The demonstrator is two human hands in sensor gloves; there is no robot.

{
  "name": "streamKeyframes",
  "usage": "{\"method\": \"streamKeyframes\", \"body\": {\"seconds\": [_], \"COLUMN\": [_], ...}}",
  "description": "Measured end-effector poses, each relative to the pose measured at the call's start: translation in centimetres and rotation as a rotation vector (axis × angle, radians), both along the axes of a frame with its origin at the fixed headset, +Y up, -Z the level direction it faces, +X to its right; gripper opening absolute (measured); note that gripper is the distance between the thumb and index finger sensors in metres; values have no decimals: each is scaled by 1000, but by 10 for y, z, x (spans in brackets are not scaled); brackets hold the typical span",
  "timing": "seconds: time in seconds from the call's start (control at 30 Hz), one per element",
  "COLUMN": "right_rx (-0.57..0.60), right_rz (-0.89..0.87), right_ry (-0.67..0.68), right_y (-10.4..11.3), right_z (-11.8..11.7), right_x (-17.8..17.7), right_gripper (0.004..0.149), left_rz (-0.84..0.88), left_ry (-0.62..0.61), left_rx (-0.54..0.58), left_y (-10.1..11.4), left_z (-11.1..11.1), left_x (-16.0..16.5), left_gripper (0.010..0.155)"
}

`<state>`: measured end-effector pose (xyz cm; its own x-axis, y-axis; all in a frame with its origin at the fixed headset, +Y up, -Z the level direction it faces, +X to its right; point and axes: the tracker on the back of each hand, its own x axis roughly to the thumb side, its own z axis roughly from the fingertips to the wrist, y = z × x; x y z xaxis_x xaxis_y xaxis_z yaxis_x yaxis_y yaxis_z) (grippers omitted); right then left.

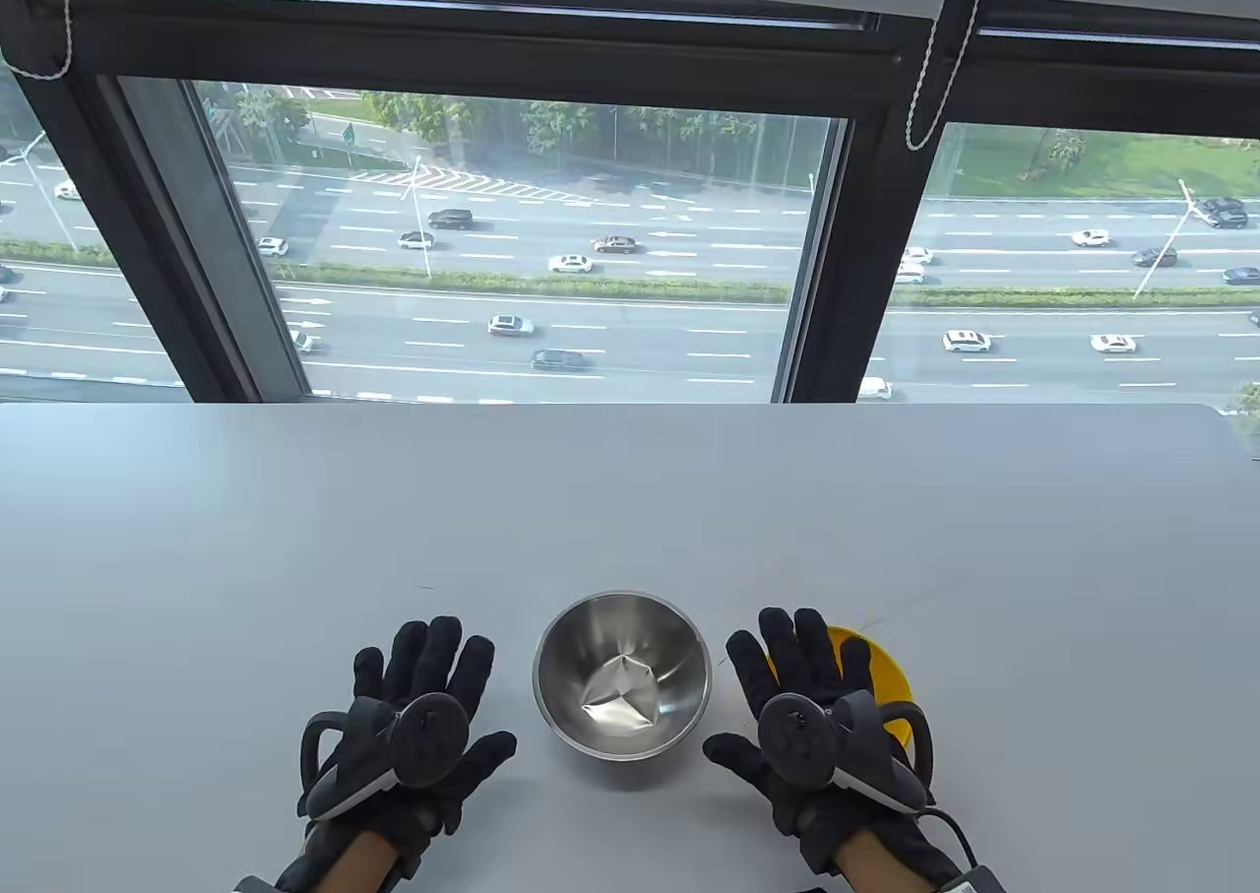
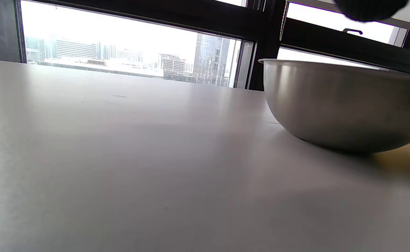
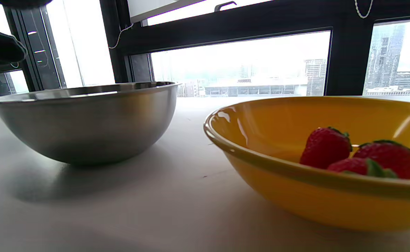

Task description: Pour strawberries from bowl into mixing bowl

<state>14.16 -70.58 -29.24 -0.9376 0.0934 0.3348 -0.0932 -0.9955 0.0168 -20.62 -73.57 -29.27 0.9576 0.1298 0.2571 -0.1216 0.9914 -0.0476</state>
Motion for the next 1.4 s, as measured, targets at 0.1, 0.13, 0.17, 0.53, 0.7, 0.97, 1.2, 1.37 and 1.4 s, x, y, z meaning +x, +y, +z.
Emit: {"method": "streamKeyframes", "body": {"seconds": [0.1, 0.13, 0.17, 0.53, 0.7, 0.97, 1.2, 1.37, 1.4], "right_rx": [0, 1, 1, 1, 7, 19, 17, 17, 11], "right_rz": [1, -2, -8, -31, -45, -93, -137, -178, -186], "right_ry": [1, -1, -2, -9, -14, -54, -122, -217, -242], "right_y": [0, 0, 0, 0, 2, 7, 12, 12, 11], "right_z": [1, 1, 1, 0, 0, -2, -7, -13, -15], "right_x": [0, 0, 1, 3, 7, 24, 46, 69, 75], "right_gripper": [90, 90, 90, 89, 88, 88, 87, 86, 86], "left_rz": [-7, -8, -9, -3, -2, -8, -10, -18, -16], "left_ry": [-3, -5, -6, -3, -3, 1, 3, 5, 6], "left_rx": [-4, -4, -5, -12, -13, -23, -28, -27, -26], "left_y": [0, 0, 0, 0, -1, -2, -2, -1, -1], "left_z": [0, 0, 0, 0, 0, 0, 0, -1, -1], "left_x": [1, 2, 2, 1, 1, 0, 0, 0, 0], "left_gripper": [91, 91, 91, 91, 91, 91, 91, 90, 91]}}
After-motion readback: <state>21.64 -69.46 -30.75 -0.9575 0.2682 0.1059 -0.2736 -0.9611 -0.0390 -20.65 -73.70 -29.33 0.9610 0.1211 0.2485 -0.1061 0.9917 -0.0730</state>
